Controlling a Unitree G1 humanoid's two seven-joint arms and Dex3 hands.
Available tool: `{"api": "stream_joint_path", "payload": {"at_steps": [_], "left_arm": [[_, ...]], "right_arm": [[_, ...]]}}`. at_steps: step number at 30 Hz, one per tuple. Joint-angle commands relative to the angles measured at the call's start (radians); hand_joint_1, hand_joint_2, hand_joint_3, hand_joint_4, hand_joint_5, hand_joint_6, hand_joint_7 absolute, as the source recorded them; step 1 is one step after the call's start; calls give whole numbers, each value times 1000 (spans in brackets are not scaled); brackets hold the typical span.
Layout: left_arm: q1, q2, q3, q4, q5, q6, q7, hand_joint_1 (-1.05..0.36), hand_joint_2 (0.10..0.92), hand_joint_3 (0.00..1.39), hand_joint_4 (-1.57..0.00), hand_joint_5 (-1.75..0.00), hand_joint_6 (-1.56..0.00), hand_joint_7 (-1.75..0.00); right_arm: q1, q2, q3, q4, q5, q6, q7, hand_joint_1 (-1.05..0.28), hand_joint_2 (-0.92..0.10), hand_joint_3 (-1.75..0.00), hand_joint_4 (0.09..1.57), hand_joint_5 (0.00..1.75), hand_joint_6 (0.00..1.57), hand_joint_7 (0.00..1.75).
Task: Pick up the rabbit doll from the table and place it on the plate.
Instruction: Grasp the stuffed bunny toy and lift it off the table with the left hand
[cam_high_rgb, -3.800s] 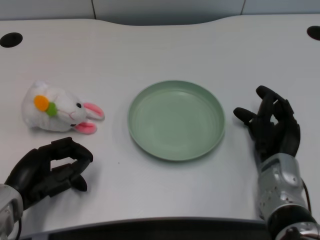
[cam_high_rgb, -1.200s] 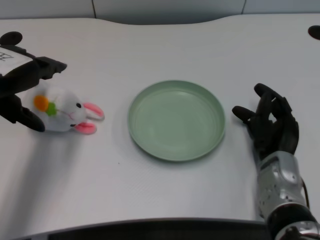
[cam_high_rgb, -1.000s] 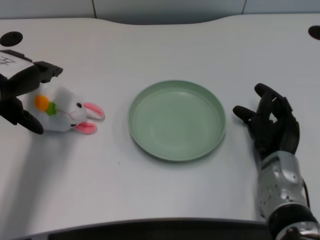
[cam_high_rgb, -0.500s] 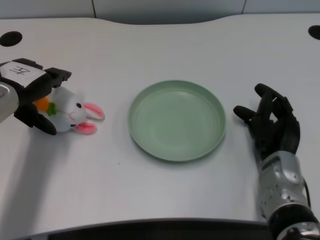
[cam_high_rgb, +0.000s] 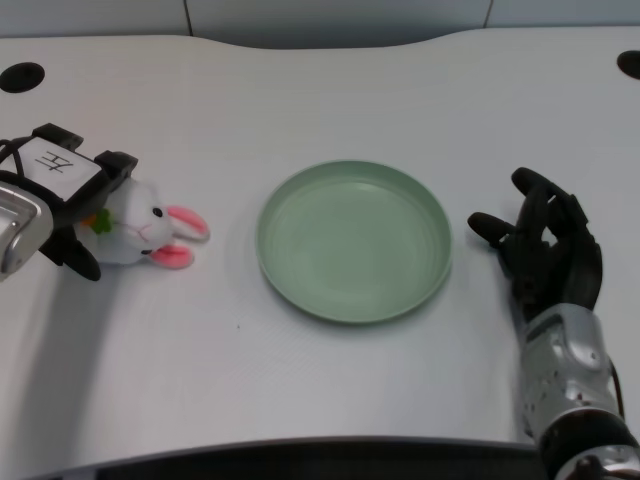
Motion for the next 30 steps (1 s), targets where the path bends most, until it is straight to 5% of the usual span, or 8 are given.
{"api": "stream_joint_path", "payload": {"at_steps": [1,6,12,13,16,20,27,30], "left_arm": [[-30,-15,-34,41,12,10,10,-953,891,3,-37,-113,-89,-17],[-41,-40,-53,88,-3,10,52,-940,898,4,-53,-128,-100,-17],[-31,-73,-20,142,-66,-16,173,-653,833,1,-424,-620,-592,-77],[-28,-76,-10,148,-82,-24,192,-563,840,1,-480,-838,-736,-174],[-26,-85,1,166,-113,-36,226,-428,859,5,-593,-1133,-666,-763],[-32,-95,-22,182,-101,-15,268,-409,846,1,-643,-1585,-617,-1064],[-26,-94,1,185,-144,-31,291,-339,798,3,-897,-1745,-863,-737],[-24,-91,11,182,-161,-32,287,-293,863,9,-906,-1746,-818,-919]], "right_arm": [[7,11,-6,8,8,9,-14,-414,-921,-578,400,1211,279,974],[10,11,1,2,-1,6,-20,-429,-921,-574,400,1203,300,975],[16,14,1,0,-1,2,-19,-420,-921,-567,407,1171,328,923],[14,13,0,3,0,3,-19,-423,-921,-564,409,1173,333,926],[10,8,-4,13,3,4,-17,-434,-921,-545,422,1177,346,927],[16,9,-3,5,3,-2,-11,-420,-921,-555,415,1167,326,907],[20,7,1,-25,3,27,-21,-410,-921,-592,392,1172,290,883],[18,0,-3,-14,7,23,-4,-402,-921,-583,381,1170,296,900]]}}
